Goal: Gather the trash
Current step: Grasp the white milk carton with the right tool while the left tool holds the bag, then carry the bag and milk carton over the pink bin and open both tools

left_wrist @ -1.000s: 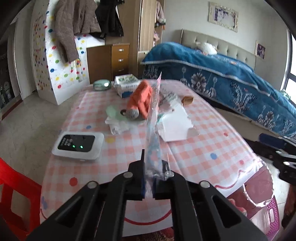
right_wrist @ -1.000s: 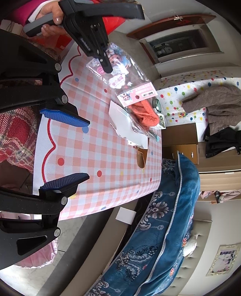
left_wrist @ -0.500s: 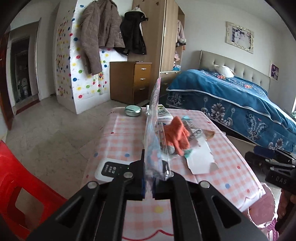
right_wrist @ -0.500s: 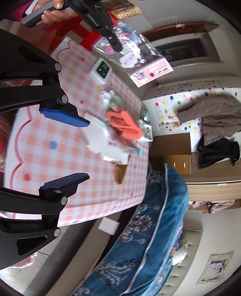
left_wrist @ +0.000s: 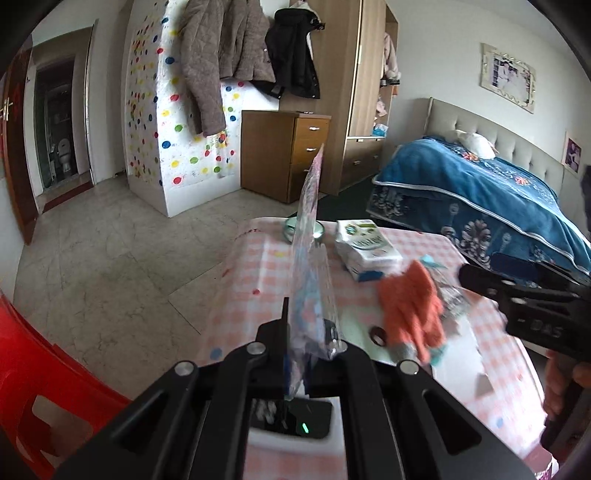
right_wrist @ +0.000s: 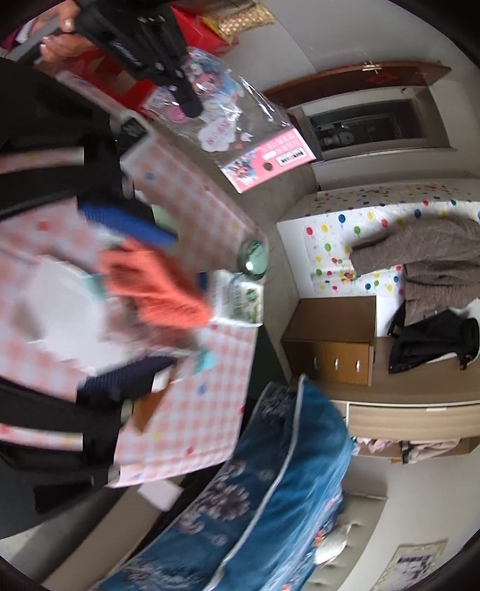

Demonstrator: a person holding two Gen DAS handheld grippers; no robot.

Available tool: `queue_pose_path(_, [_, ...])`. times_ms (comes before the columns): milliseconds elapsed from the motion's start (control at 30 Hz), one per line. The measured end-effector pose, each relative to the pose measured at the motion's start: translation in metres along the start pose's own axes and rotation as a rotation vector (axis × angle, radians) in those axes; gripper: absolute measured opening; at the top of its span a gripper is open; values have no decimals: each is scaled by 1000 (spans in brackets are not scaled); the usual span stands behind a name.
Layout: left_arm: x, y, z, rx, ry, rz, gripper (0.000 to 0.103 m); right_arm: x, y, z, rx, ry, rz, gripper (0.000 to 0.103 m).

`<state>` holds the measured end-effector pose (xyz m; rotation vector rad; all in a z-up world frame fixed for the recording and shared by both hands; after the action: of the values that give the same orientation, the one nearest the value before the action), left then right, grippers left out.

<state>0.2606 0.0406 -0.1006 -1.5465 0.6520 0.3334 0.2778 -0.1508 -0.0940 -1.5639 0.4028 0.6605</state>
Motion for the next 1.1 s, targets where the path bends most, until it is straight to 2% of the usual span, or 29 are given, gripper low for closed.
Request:
queue_pose_path(133, [26, -12, 12, -9, -13, 18, 2, 46, -20, 11, -13, -1, 43, 86])
queue_pose_path(233, [45, -19, 19, -22, -17, 33, 2, 81, -32, 17, -18, 13, 88, 87])
queue_pose_path(333, [58, -19, 20, -36, -10, 48, 2, 119, -36, 19, -30, 62, 156, 87])
queue_pose_path(467, [65, -16, 22, -35, -1, 59, 2, 142, -37, 24, -41, 91, 219, 87])
queue_pose_path(567, [68, -15, 25, -44, 5, 67, 2, 155, -36, 26, -43, 106, 259, 85])
queue_pose_path(600, [69, -14, 27, -50, 9, 68, 2, 158, -35, 24, -39, 107, 271, 81])
queue_pose_path(633, [69, -13, 28, -53, 11, 69, 2, 160, -34, 24, -32, 108, 280, 72])
queue_pose_path(700, [69, -13, 29, -56, 11, 71, 2, 158, -35, 24, -30, 110, 264, 69])
queue_pose_path(833, [60, -12, 30, -59, 9, 66, 2, 135, -37, 25, -20, 93, 178, 67])
queue_pose_path(1000, [33, -11, 19, -58, 25, 43, 2, 64, -46, 24, 34, 11, 51, 67])
queue_pose_path(1100, [10, -7, 5, -50, 49, 25, 2, 24, -38, 20, 54, -34, 17, 67])
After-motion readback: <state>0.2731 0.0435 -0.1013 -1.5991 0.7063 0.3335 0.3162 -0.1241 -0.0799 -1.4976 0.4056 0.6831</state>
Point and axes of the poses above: each gripper's, at about its wrist camera, not at the fingertips, and x roughly the way its jaws point, z to its left, y to its underside, the point moved 3 cm from there along x, roughly the way its jaws point, and after that the axes turned 3 degrees about y, right-handed, at the moved point
